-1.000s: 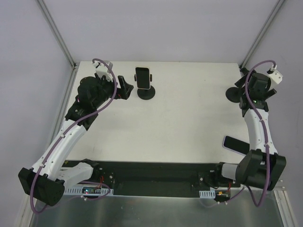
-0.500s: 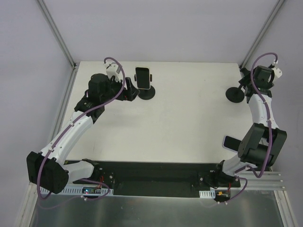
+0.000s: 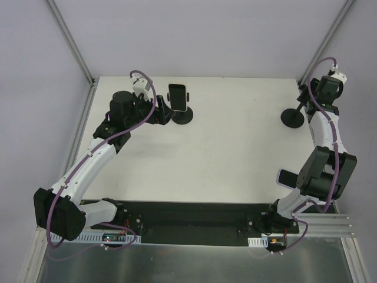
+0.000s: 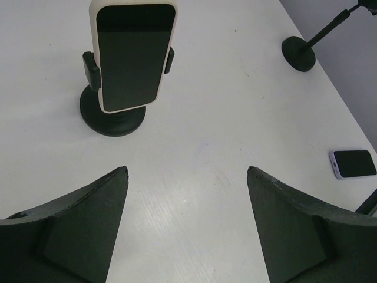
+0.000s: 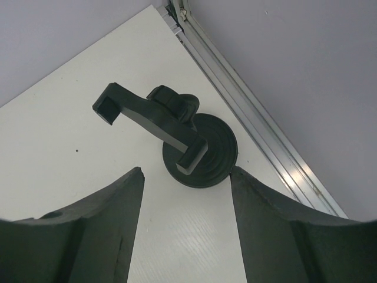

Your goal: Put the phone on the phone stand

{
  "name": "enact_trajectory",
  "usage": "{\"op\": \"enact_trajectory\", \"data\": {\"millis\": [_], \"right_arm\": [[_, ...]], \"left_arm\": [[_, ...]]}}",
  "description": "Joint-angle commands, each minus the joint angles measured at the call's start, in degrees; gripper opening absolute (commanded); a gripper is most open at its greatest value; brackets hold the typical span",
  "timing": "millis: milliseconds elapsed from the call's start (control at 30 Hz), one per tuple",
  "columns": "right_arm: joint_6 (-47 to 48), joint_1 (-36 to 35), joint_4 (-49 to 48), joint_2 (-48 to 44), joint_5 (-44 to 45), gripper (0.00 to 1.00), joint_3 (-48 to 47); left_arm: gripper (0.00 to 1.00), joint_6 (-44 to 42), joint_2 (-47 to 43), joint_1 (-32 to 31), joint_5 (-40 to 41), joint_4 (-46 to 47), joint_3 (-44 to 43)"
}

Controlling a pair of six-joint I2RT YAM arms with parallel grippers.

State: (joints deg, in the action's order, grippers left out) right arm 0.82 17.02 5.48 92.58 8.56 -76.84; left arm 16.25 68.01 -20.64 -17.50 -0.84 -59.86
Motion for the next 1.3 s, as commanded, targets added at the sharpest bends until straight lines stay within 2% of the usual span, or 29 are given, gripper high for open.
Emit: {"op": "enact_trajectory", "data": {"millis": [0,167,400,867,1067,1267], "right_arm": [[4.1,0.39,-2.14,1.9,-1.17,0.63,-3.67],[5.95,0.39,-2.66,2.87,-1.88,0.62,-4.46],[7.44,0.39,-4.51,3.58,-1.62,0.54,-4.2],[7.09,0.3,-4.51,4.63,0.32,0.47,-5.87],[7.44,0.21,-4.6,4.9,0.06,0.35,-6.22],[7.71,0.21,-4.07,4.98,-0.47,0.12,-6.22]], "left_arm": [[0.79,-0.61,-0.16,-0.27,-0.43,3.04,-1.76],[0.77,-0.69,0.72,-0.27,-0.87,3.39,-2.11],[0.76,-0.69,1.08,-0.19,-0.61,3.65,-2.02],[0.76,-1.05,2.04,-0.19,-0.96,3.74,-2.72],[0.76,-1.05,2.57,-0.19,-1.31,3.74,-2.99],[0.76,-1.13,1.96,-0.27,-1.31,3.74,-2.55]]}}
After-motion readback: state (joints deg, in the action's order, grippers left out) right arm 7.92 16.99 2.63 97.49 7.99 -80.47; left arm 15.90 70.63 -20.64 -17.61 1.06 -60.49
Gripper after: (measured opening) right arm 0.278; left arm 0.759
